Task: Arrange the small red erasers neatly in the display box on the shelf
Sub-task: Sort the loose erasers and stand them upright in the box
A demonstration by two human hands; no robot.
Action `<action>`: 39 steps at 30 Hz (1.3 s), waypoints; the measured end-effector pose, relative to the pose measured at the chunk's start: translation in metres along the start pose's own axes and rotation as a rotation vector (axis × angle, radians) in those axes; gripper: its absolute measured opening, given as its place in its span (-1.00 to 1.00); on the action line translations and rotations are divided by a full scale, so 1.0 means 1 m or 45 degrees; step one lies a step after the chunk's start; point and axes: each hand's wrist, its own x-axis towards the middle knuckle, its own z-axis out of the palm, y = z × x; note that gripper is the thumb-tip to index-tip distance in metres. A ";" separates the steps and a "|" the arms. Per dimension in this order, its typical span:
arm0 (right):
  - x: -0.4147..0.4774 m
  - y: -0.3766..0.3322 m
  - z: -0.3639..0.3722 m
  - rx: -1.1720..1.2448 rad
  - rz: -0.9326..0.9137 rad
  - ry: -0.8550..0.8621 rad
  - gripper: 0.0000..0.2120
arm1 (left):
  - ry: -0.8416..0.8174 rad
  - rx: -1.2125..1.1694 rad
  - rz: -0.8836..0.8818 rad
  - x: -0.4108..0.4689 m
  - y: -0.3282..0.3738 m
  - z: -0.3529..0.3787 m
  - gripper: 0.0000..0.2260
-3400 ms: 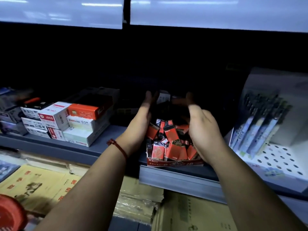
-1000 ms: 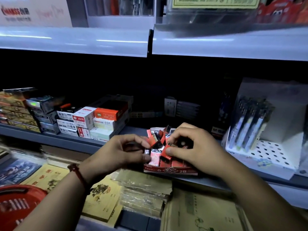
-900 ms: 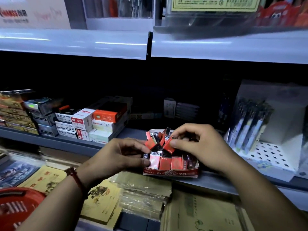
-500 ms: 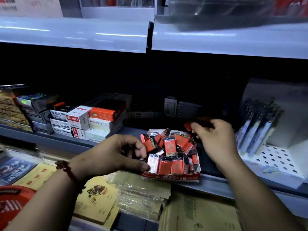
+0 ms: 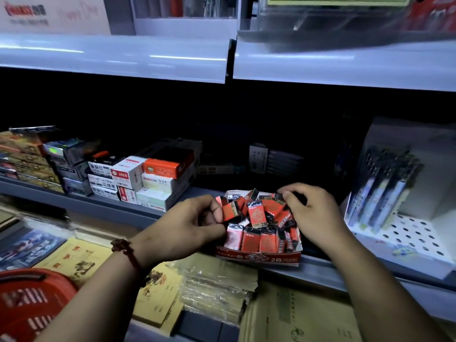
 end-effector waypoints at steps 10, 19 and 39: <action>-0.005 -0.022 -0.005 -0.174 -0.079 0.239 -0.80 | 0.161 0.095 0.022 -0.010 0.012 0.005 -0.83; -0.012 -0.031 0.003 -0.056 -0.168 0.351 -0.85 | 0.488 -0.463 0.175 -0.014 0.010 -0.014 -0.89; 0.010 -0.018 0.019 0.086 -0.152 0.014 -0.82 | 0.466 -0.069 0.190 0.056 -0.026 0.002 -0.83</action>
